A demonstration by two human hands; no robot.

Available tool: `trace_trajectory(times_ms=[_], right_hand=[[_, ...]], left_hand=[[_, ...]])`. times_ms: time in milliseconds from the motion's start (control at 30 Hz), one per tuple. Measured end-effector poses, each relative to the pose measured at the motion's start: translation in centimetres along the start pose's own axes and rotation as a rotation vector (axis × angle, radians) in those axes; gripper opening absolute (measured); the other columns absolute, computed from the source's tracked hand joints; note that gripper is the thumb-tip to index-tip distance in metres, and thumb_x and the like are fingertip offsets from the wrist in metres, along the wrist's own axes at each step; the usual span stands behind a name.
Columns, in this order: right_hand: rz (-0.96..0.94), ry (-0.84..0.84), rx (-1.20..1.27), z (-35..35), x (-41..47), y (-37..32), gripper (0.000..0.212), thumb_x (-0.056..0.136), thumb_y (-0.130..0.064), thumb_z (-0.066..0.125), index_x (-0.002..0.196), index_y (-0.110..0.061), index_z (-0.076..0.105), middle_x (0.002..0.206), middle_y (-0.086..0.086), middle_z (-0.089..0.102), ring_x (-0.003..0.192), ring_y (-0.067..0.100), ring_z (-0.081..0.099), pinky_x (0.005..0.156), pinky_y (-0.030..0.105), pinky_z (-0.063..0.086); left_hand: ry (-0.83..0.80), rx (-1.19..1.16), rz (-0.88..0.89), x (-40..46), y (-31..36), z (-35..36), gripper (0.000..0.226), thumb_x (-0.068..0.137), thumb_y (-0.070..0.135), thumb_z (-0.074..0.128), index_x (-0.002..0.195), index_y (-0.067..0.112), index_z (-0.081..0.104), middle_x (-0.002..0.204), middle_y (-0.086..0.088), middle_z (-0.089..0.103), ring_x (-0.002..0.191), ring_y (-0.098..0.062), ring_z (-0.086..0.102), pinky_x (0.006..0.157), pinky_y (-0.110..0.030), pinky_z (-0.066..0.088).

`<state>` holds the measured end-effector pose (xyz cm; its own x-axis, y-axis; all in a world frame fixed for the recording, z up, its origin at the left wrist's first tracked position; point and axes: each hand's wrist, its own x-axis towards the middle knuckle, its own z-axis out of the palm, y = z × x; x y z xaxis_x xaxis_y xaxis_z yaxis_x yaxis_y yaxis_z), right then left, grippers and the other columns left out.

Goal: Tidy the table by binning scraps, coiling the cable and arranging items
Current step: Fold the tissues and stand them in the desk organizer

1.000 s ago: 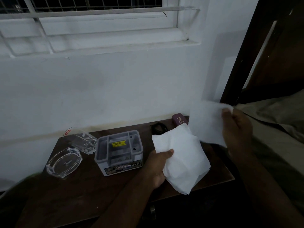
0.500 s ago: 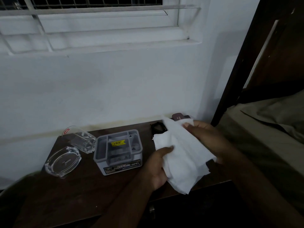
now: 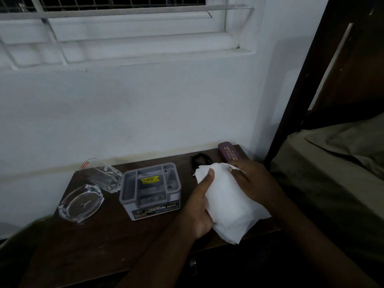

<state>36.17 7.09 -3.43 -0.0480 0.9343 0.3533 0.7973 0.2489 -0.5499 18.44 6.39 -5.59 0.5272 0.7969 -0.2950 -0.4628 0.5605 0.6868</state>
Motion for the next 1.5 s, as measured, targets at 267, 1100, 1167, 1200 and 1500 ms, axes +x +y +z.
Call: trace_trajectory(times_ms=[267,1100,1167,1200,1500], right_hand=[[0.433,-0.049,0.494,-0.5,0.1,0.0,0.038,0.082,-0.061,0.061,0.108,-0.033,0.065,0.108,-0.008,0.068,0.099,0.008,0.065,0.08,0.024,0.05],[0.192,-0.302,0.921,-4.3,1.6,-8.7,0.035,0.083,-0.001,0.054,0.108,-0.019,0.071,0.107,0.008,0.075,0.101,0.029,0.071,0.089,0.046,0.059],[0.237,-0.211,1.056,-4.1,2.1,-9.2,0.039,0.082,0.0,0.058,0.111,-0.024,0.068,0.109,0.005,0.075,0.098,0.022,0.073,0.077,0.033,0.061],[0.252,-0.082,0.989,-3.8,2.4,-9.6,0.039,0.083,-0.003,0.063,0.113,-0.026,0.065,0.111,0.002,0.074,0.095,0.018,0.074,0.072,0.029,0.061],[0.279,-0.013,0.765,0.1,4.0,-12.2,0.039,0.075,-0.031,0.079,0.11,-0.021,0.065,0.091,0.002,0.075,0.069,0.018,0.074,0.063,0.047,0.063]], left_hand=[[0.049,0.084,0.0,-0.2,0.2,0.6,0.038,0.078,0.0,0.074,0.116,0.005,0.069,0.115,-0.02,0.071,0.107,-0.036,0.067,0.089,-0.05,0.056],[0.22,0.538,0.35,-2.1,8.7,6.7,0.025,0.09,0.016,0.061,0.113,0.007,0.065,0.105,-0.017,0.072,0.099,-0.032,0.07,0.084,-0.048,0.058],[0.18,0.59,0.359,-2.5,10.3,5.9,0.025,0.089,0.002,0.054,0.11,0.007,0.066,0.097,-0.013,0.075,0.089,-0.027,0.073,0.072,-0.039,0.061],[0.165,0.603,0.35,-2.8,11.1,5.5,0.028,0.088,-0.002,0.052,0.109,0.008,0.066,0.096,-0.013,0.075,0.086,-0.025,0.073,0.069,-0.036,0.061],[0.197,0.695,0.35,-3.8,15.4,0.7,0.018,0.092,0.007,0.06,0.107,0.014,0.064,0.107,-0.011,0.072,0.09,-0.026,0.07,0.067,-0.035,0.059]])
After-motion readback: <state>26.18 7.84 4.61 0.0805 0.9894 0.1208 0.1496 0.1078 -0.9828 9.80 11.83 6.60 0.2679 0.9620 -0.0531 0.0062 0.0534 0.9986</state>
